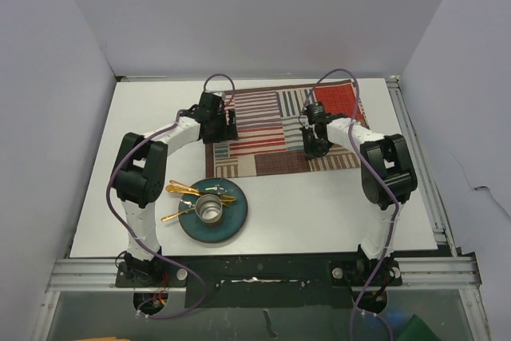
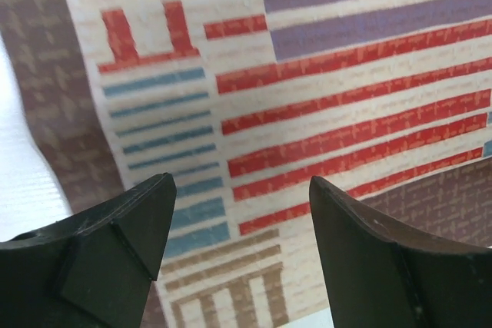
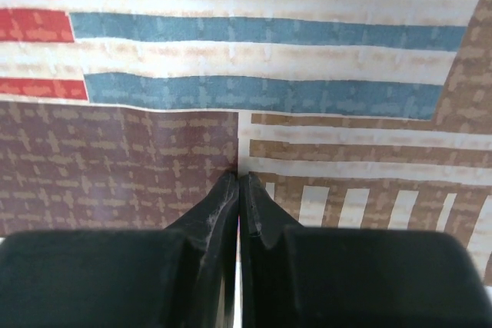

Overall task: Set the dinner table for one person
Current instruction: Flatten out the napkin at the center of the board.

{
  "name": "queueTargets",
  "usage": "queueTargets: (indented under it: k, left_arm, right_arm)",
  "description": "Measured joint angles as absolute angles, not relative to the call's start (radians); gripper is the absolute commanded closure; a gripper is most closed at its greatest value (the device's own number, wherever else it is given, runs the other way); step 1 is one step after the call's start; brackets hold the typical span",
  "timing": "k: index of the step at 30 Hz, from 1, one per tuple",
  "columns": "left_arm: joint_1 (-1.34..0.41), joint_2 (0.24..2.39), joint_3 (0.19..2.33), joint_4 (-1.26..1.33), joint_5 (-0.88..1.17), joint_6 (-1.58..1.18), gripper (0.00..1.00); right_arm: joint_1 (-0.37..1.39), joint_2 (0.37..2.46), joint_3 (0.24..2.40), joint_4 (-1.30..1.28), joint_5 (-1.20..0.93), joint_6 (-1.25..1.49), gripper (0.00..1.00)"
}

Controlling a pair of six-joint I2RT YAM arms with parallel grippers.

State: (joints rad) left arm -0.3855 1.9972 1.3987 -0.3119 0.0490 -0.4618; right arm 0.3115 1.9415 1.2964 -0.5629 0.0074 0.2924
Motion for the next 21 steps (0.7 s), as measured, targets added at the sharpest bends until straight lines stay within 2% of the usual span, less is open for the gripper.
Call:
queueTargets:
  k: [10, 21]
  left_arm:
    - [-0.385, 2.001, 1.399, -0.303, 0.05, -0.462, 0.29]
    - [-0.385, 2.001, 1.399, -0.303, 0.046, -0.462, 0.3]
  right_arm:
    - [0.436, 2.01, 1.388, -0.523, -0.002, 0.297, 1.0]
    - [0.448, 2.012, 1.384, -0.508, -0.003, 0.305, 1.0]
